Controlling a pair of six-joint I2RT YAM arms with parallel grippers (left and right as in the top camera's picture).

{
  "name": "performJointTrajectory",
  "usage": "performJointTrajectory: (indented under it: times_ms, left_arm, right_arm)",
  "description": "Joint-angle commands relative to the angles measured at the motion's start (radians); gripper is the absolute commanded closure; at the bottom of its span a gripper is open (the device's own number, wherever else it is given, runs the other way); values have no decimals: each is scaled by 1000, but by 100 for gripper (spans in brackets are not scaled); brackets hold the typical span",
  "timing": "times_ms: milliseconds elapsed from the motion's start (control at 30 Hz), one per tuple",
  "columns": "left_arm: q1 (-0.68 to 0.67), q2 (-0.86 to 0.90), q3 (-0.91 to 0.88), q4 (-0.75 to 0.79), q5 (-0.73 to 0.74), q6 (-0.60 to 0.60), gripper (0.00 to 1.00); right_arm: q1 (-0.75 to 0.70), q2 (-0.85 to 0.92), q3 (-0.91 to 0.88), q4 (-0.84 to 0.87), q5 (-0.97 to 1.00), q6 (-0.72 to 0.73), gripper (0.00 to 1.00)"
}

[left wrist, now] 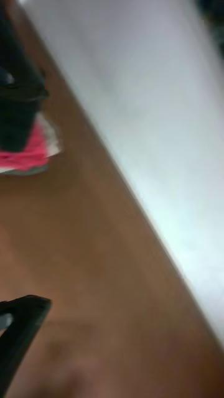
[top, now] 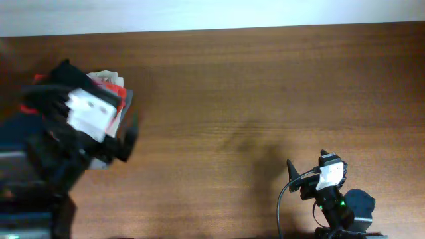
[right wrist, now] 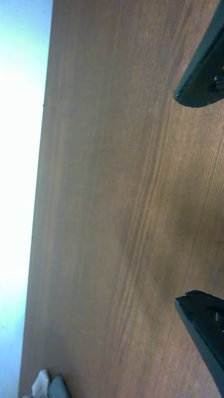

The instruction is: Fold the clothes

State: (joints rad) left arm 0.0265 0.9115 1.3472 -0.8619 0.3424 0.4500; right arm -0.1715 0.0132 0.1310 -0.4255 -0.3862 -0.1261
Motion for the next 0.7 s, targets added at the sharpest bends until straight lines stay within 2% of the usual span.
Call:
performJointTrajectory:
  times_ms: [0,67,100,233,433,667]
  left_arm:
    - [-7,-176,-370,165,82,34,1]
    - [-7,-258,-506,241,95,25,1]
    - [-7,-355,-642,307,99,-2,1]
    - [-7,-565,-861,373,111,-14,1]
    - [-7,-795,-1044,371,130,-15,1]
    - [-8,-907,-1198,383,137,-14,1]
  right_arm:
    - [-6,-10,-8,3,-12,12,1]
    - [-6,-10,-8,3,-12,12,1]
    - [-6,-10,-8,3,-12,12,1]
    - [-6,-10,-8,3,-12,12,1]
    - [-6,-10,-8,3,-13,12,1]
    - [-6,-10,-8,3,-12,12,1]
